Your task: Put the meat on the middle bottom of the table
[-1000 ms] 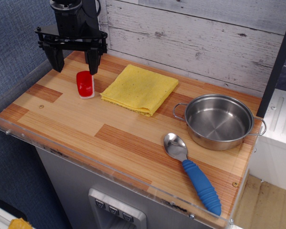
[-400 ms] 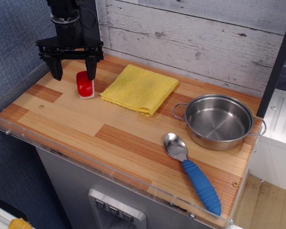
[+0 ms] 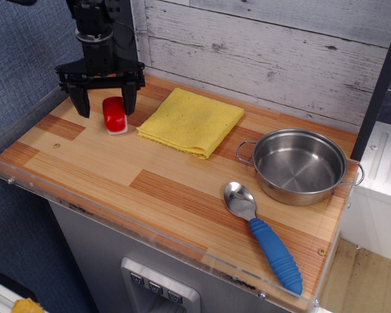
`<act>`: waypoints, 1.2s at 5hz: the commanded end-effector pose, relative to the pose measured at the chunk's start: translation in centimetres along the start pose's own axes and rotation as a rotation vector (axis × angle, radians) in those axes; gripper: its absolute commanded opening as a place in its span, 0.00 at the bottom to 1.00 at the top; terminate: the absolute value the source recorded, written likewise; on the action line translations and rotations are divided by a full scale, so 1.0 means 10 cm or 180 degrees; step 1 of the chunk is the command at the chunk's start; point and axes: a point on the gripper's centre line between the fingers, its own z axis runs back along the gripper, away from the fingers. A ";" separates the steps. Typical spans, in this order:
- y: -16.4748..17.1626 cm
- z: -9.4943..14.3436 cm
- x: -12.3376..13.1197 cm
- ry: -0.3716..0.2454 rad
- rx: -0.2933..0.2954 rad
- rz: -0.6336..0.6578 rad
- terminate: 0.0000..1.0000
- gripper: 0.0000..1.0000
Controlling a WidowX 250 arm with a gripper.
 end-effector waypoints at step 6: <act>0.14 0.18 0.04 -0.0170 0.0015 0.0230 0.00 0.00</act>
